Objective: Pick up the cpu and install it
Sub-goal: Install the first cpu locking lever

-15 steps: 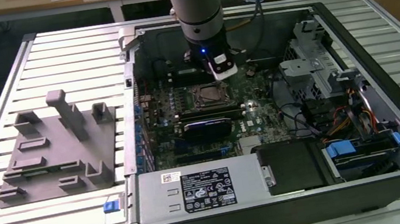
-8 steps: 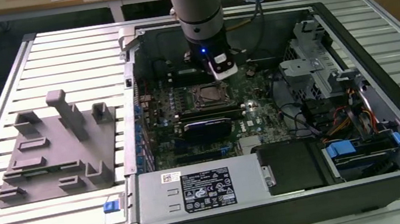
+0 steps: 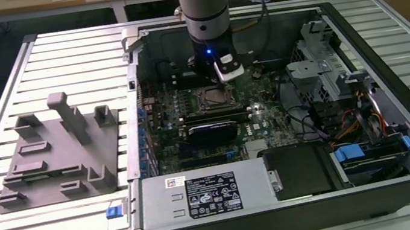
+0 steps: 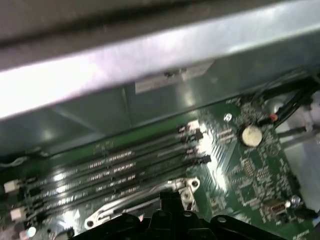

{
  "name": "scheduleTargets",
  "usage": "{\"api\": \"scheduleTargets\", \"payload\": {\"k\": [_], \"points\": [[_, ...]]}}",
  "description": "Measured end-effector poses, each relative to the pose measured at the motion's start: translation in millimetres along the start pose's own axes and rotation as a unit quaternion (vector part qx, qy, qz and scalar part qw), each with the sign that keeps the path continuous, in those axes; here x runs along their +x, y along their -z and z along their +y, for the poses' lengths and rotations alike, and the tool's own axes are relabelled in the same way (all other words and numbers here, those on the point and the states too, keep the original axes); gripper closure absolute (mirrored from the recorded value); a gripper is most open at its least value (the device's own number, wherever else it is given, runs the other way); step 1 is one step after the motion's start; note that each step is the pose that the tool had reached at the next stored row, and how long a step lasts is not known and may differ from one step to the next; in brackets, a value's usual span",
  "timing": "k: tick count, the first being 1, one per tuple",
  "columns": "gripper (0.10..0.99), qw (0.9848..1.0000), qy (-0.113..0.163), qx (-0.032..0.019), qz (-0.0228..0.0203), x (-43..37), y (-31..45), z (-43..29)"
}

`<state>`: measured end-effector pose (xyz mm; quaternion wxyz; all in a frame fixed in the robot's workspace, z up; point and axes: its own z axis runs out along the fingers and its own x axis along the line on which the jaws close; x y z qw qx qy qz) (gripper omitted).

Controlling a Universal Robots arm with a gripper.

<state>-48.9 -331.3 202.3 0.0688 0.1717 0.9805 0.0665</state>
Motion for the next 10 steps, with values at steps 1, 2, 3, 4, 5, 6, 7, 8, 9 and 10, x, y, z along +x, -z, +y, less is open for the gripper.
{"api": "scheduleTargets", "payload": {"k": [1, 2, 3, 4, 5, 6, 7, 8, 9, 10], "points": [[0.98, 1.0, 0.0, 0.0061, 0.0026, -0.3, -0.1, 0.1], [0.98, 0.9999, 0.001, 0.0124, 0.0049, -0.5, -0.2, 0.2], [0.98, 0.9998, 0.001, 0.0191, 0.0071, -0.7, -0.2, 0.2], [0.98, 0.9996, 0.002, 0.0256, 0.0087, -0.9, -0.3, 0.3], [0.98, 0.9994, 0.002, 0.033, 0.0105, -1.0, -0.3, 0.3], [0.98, 0.9992, 0.003, 0.0394, 0.0118, -1.1, -0.4, 0.4], [0.98, 0.9989, 0.003, 0.0456, 0.0131, -1.1, -0.5, 0.4], [0.98, 0.9986, 0.004, 0.0518, 0.0141, -1.2, -0.6, 0.4], [0.98, 0.9983, 0.004, 0.0567, 0.0148, -1.3, -0.7, 0.4], [0.98, 0.9982, 0.004, 0.0579, 0.0148, -1.3, -0.7, 0.4]]}}
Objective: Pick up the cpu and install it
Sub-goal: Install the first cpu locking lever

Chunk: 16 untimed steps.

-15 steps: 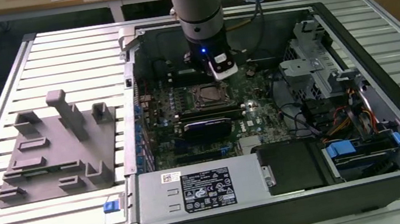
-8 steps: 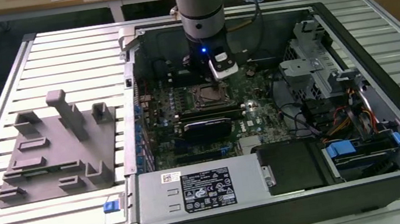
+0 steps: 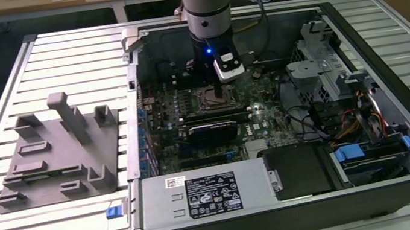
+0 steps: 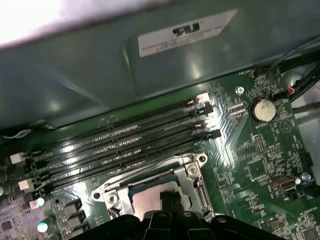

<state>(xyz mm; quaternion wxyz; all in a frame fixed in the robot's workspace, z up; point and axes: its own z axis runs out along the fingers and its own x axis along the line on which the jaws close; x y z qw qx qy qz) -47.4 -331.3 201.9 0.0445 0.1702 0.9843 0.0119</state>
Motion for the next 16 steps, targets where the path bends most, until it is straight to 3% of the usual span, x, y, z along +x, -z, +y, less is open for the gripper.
{"api": "scheduleTargets", "payload": {"k": [7, 16], "points": [[0.98, 1.0, 0.0, 0.0005, 0.0, 0.0, 0.8, 0.0], [0.98, 1.0, 0.0, 0.0004, -0.0001, -1.2, 15.4, 0.6]]}}
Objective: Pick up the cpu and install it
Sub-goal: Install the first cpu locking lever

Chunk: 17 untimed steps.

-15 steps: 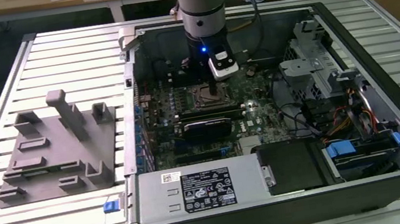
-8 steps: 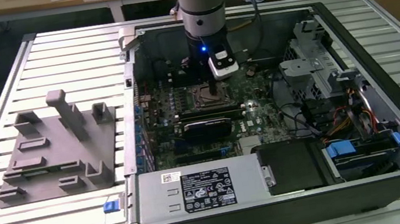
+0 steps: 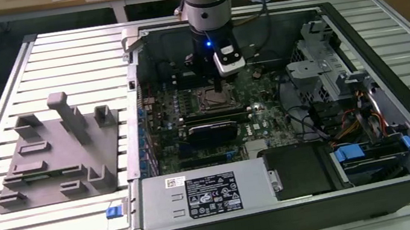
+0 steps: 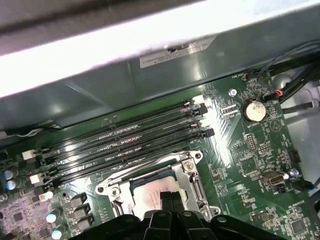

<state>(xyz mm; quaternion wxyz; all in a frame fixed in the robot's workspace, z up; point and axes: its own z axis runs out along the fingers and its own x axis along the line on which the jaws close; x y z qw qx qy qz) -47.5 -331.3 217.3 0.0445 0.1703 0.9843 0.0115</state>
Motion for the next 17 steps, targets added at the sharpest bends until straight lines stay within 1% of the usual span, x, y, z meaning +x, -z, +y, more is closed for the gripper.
{"api": "scheduleTargets", "payload": {"k": [3, 6, 7, 13, 17], "points": [[0.98, 1.0, 0.0, 0.0, 0.0, -0.4, 4.4, 0.2], [0.98, 1.0, 0.0, 0.0, 0.0, -0.9, 11.0, 0.4], [0.98, 1.0, 0.0, 0.0, 0.0, -1.0, 11.9, 0.4], [0.98, 1.0, 0.0, 0.0001, 0.0, -1.0, 12.2, 0.5], [0.98, 1.0, 0.0, 0.0036, 0.0026, -1.1, 12.1, 0.2]]}}
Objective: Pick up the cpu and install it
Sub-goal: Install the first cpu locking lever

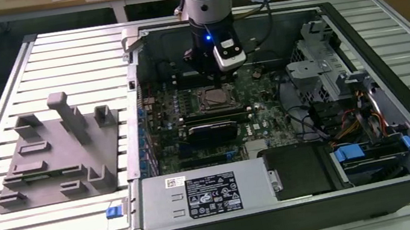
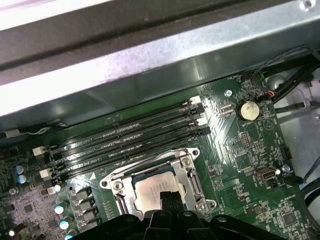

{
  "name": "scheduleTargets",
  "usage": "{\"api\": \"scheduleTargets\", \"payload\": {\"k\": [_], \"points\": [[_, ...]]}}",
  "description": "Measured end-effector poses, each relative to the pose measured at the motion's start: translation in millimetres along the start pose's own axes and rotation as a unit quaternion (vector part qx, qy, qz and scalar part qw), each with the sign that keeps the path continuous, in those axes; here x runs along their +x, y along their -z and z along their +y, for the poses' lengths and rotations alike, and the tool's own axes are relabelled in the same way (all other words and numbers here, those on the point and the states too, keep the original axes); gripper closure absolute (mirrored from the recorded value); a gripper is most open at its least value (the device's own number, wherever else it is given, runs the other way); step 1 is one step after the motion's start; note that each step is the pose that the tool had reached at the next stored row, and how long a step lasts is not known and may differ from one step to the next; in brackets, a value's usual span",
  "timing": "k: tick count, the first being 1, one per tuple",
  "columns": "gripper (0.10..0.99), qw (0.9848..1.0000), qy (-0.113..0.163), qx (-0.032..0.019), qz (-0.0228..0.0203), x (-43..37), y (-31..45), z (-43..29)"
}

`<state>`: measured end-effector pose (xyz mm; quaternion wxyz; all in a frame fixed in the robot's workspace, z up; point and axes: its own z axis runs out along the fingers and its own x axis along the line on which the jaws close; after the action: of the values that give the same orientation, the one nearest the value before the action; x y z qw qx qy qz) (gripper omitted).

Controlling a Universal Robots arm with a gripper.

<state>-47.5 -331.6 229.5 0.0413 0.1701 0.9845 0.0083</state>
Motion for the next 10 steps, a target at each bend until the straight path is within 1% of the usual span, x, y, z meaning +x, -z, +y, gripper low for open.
{"api": "scheduleTargets", "payload": {"k": [4, 8, 10], "points": [[0.98, 1.0, 0.0, 0.0059, 0.0034, -0.6, -0.2, -1.6], [0.98, 0.9999, 0.001, 0.0114, 0.0079, -1.9, -0.4, -4.9], [0.98, 0.9999, 0.001, 0.0137, 0.0094, -2.5, -0.5, -6.4]]}}
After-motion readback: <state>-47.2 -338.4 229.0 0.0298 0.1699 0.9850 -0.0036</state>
